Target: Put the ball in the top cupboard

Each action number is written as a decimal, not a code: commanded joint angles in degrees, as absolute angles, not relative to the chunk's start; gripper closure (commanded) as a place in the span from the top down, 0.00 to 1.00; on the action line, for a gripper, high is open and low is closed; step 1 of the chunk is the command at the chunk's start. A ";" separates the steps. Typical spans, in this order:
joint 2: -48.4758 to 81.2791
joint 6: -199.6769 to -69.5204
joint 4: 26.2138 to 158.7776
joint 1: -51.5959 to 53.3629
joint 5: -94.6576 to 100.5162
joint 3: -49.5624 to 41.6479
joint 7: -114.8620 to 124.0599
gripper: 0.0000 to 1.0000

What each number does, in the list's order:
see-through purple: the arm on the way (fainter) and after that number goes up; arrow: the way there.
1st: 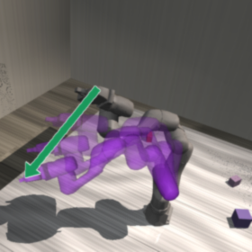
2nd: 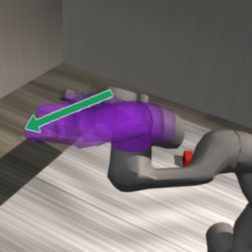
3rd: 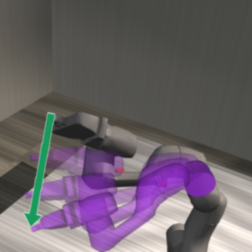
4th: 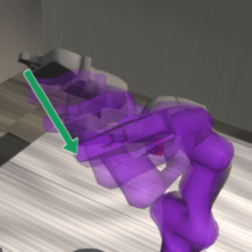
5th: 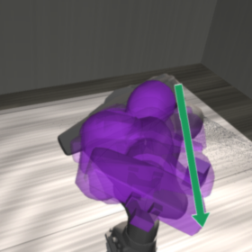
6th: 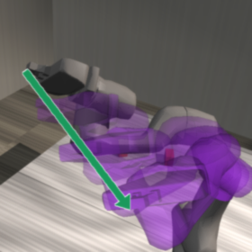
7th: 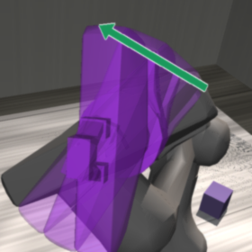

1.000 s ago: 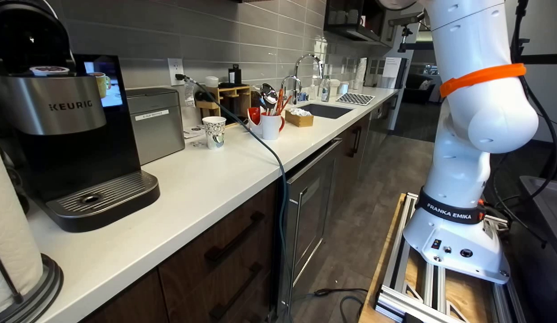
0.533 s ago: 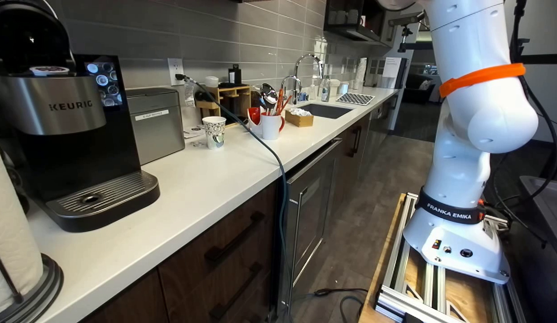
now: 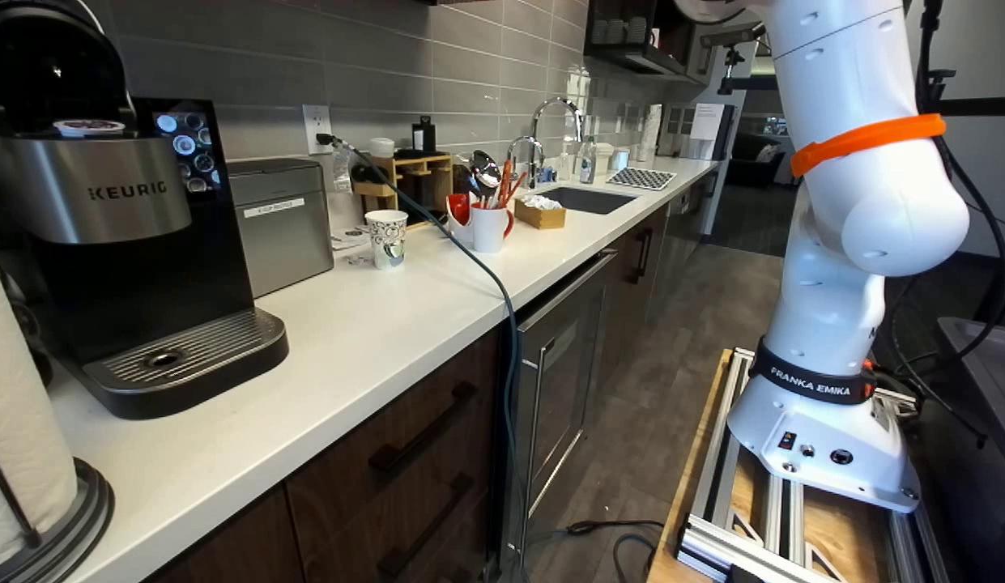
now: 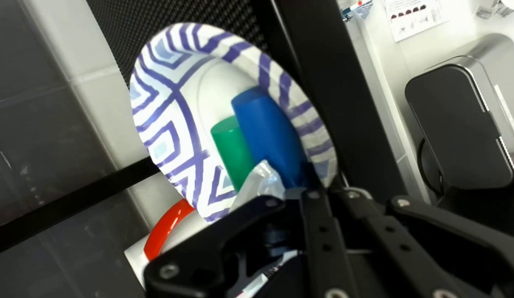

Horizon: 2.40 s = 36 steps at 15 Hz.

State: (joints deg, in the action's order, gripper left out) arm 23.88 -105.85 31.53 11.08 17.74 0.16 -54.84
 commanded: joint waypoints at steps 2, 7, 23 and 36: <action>27.19 -110.61 29.21 10.82 16.08 0.52 -51.98 0.01; 28.80 -115.84 29.19 11.34 16.98 0.14 -52.46 0.01; 28.33 -116.03 27.45 12.29 18.16 -2.67 -52.38 1.00; 21.96 -108.50 27.50 10.05 12.42 0.42 -55.09 1.00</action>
State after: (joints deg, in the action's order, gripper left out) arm 25.49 -113.13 25.87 11.29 14.15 -0.31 -53.35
